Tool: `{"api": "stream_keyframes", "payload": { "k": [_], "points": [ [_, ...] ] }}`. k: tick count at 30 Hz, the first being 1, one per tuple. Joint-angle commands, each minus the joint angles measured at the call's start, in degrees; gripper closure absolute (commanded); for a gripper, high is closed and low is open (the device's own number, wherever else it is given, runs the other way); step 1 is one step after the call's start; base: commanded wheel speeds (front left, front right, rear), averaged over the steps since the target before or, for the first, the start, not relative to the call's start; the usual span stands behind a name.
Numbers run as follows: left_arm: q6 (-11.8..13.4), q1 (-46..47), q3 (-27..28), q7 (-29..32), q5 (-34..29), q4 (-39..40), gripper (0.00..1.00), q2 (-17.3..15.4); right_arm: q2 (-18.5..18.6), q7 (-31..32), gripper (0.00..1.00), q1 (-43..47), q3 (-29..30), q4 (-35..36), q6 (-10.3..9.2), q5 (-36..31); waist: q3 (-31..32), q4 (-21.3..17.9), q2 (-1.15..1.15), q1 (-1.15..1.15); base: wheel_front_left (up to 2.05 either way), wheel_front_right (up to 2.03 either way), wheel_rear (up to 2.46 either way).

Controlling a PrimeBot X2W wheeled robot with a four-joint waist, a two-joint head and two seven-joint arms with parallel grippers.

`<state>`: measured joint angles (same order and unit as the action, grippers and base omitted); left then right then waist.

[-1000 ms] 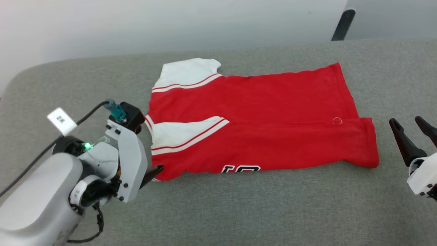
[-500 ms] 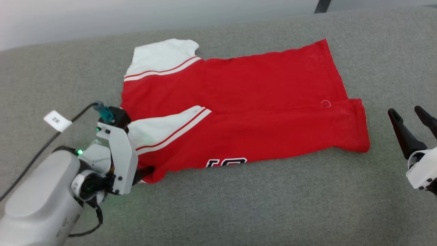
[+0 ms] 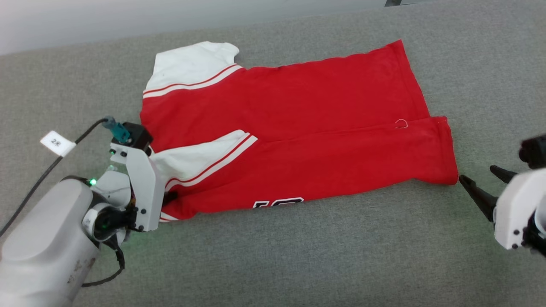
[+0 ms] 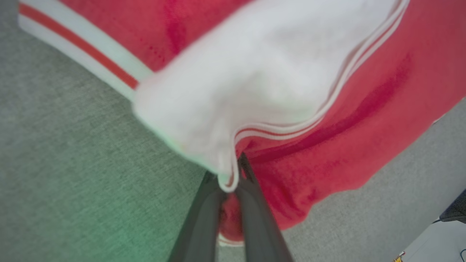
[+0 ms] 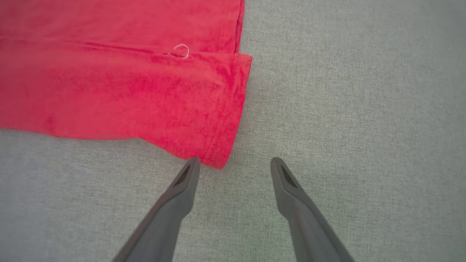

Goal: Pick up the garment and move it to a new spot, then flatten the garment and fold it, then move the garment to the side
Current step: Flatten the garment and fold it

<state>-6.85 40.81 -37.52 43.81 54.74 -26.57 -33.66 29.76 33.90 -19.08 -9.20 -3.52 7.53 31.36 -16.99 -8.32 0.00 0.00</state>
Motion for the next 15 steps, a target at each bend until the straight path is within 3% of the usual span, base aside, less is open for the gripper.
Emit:
{"api": "stream_keyframes", "payload": {
  "k": [1, 9, 15],
  "points": [
    [-0.31, -1.60, -2.08, -0.28, 0.40, -1.01, 1.00, 2.18, 0.41, 3.14, 0.00, -2.16, -1.58, -0.71, -0.09, 0.39, -0.20, 0.21, 0.00, 0.00, 0.00, 0.00, 0.00],
    [-0.68, -0.08, -3.61, -1.51, 0.66, -0.84, 1.00, 3.28, 0.25, 12.55, 0.00, -10.99, -6.81, -9.92, -0.09, 1.30, -1.26, 1.66, 0.00, 0.00, 0.00, 0.00, 0.00],
    [-0.64, 0.59, -4.69, -2.76, 0.91, -1.19, 1.00, 4.42, -0.40, 13.77, 0.00, -15.06, -9.71, -17.09, -0.09, 2.85, -1.58, 3.04, 0.00, 0.00, 0.00, 0.00, 0.00]
  ]
}}
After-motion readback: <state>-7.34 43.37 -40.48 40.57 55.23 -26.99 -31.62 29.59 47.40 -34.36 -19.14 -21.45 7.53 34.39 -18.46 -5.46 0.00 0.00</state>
